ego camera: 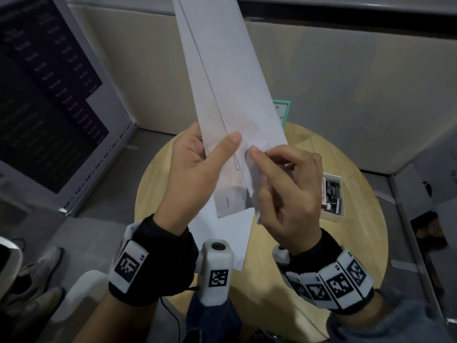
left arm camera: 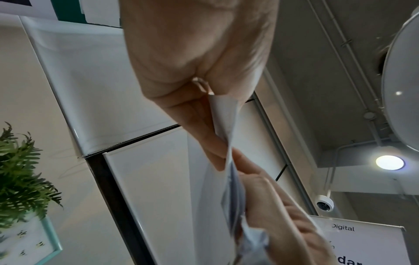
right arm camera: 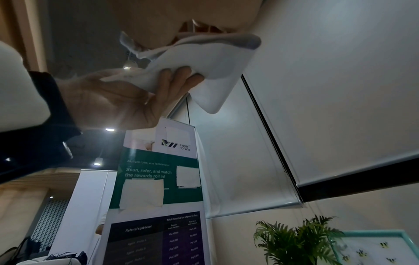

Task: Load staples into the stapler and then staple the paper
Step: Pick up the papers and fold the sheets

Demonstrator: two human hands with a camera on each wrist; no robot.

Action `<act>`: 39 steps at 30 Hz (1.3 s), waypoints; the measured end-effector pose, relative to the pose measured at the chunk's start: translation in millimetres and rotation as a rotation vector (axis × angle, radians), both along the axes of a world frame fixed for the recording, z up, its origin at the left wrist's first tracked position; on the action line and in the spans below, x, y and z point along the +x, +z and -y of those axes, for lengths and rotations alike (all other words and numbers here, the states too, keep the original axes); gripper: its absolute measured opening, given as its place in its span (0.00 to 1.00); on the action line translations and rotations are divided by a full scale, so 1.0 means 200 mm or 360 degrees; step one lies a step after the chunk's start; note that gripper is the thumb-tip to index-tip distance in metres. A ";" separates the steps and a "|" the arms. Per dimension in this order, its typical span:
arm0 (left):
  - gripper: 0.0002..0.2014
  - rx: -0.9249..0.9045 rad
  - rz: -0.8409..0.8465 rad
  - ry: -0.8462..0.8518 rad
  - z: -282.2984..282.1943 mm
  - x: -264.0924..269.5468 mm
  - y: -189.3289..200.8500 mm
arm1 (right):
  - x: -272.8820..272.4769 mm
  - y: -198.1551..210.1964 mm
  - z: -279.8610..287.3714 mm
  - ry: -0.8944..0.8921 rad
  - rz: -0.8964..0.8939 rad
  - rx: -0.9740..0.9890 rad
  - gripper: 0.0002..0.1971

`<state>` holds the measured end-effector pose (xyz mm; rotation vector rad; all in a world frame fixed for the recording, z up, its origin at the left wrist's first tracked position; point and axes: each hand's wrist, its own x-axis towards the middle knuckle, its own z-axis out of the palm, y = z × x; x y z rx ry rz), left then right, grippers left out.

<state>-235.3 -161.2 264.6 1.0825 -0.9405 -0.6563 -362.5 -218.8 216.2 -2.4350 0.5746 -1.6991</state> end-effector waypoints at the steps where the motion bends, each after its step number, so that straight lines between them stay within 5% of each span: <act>1: 0.10 0.0001 -0.0005 -0.0002 0.00 0.00 0.00 | -0.01 0.00 0.00 0.0004 -0.0007 -0.0019 0.17; 16: 0.08 0.0019 -0.0168 -0.0054 0.01 0.00 0.01 | -0.05 -0.01 0.01 0.0135 0.0207 -0.0198 0.07; 23: 0.09 -0.0010 -0.0219 0.0023 0.02 -0.02 0.01 | -0.07 -0.04 0.03 0.0092 -0.0098 -0.0211 0.29; 26: 0.09 0.0025 -0.0047 0.0183 0.01 0.01 -0.02 | -0.08 -0.10 0.06 0.0070 -0.0086 -0.0133 0.19; 28: 0.09 0.0089 0.0175 0.0301 -0.01 0.04 -0.05 | -0.10 -0.15 0.08 0.0089 0.0027 0.0023 0.08; 33: 0.11 0.0232 0.0460 0.0717 -0.13 0.17 -0.21 | -0.10 -0.27 0.11 0.0267 0.0254 0.0992 0.08; 36: 0.12 0.0381 0.0399 0.0950 -0.27 0.28 -0.36 | -0.05 -0.35 0.08 0.0352 0.0284 0.1492 0.07; 39: 0.10 0.0532 0.0120 0.0990 -0.42 0.37 -0.53 | 0.02 -0.38 -0.01 0.0494 0.0185 0.1639 0.14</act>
